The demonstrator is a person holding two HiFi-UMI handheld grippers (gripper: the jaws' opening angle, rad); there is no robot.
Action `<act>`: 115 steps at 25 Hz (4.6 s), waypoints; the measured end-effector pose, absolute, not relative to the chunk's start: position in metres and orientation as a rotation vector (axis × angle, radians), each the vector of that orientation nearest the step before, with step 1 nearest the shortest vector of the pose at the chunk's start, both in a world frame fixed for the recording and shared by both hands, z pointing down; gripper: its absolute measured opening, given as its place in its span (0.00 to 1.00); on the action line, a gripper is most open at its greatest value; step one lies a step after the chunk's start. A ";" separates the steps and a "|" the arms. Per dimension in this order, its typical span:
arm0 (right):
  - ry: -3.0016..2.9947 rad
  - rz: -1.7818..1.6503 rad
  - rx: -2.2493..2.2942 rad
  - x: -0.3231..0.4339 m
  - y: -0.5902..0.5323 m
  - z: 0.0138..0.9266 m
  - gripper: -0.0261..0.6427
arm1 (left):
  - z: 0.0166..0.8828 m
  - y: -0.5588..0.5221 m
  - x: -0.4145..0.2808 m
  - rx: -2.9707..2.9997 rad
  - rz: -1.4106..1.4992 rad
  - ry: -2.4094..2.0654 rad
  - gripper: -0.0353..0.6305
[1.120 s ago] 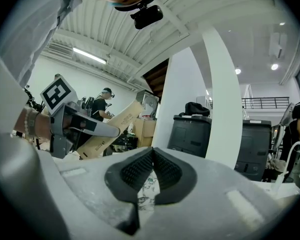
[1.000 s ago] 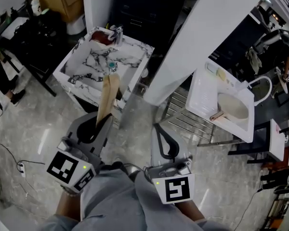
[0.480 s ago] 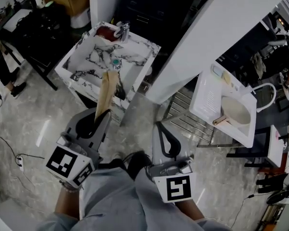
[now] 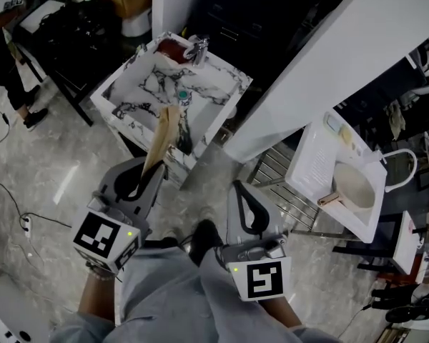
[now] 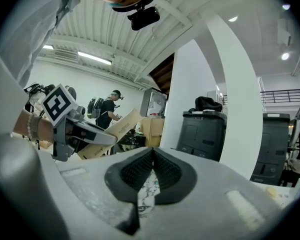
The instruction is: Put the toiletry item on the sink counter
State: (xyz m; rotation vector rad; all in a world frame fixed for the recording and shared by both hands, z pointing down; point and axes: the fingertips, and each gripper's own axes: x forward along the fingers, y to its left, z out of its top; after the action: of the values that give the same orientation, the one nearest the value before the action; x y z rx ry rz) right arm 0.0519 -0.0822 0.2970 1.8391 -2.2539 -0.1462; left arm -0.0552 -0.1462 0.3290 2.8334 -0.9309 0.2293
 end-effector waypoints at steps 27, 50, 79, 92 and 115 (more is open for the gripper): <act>-2.463 -0.066 1.558 0.130 -0.165 0.313 0.03 | 0.459 -0.211 0.008 2.692 0.953 -1.183 0.11; -2.428 -0.008 1.561 0.167 -0.178 0.332 0.04 | 0.579 -0.239 0.046 2.730 1.579 -0.950 0.11; -2.425 0.006 1.558 0.167 -0.175 0.336 0.04 | 0.588 -0.215 0.060 2.655 1.342 -0.757 0.23; -2.426 -0.001 1.558 0.160 -0.172 0.335 0.03 | 0.580 -0.206 0.061 2.630 1.203 -0.754 0.31; -2.463 -0.082 1.520 0.135 -0.171 0.316 0.04 | 0.486 -0.221 0.022 2.601 0.794 -1.089 0.08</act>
State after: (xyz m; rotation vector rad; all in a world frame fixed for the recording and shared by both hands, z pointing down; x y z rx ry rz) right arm 0.1351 -0.1715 0.3158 1.5199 -2.4629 -0.0816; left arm 0.0221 -0.2206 0.4857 2.6011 -1.0894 0.7941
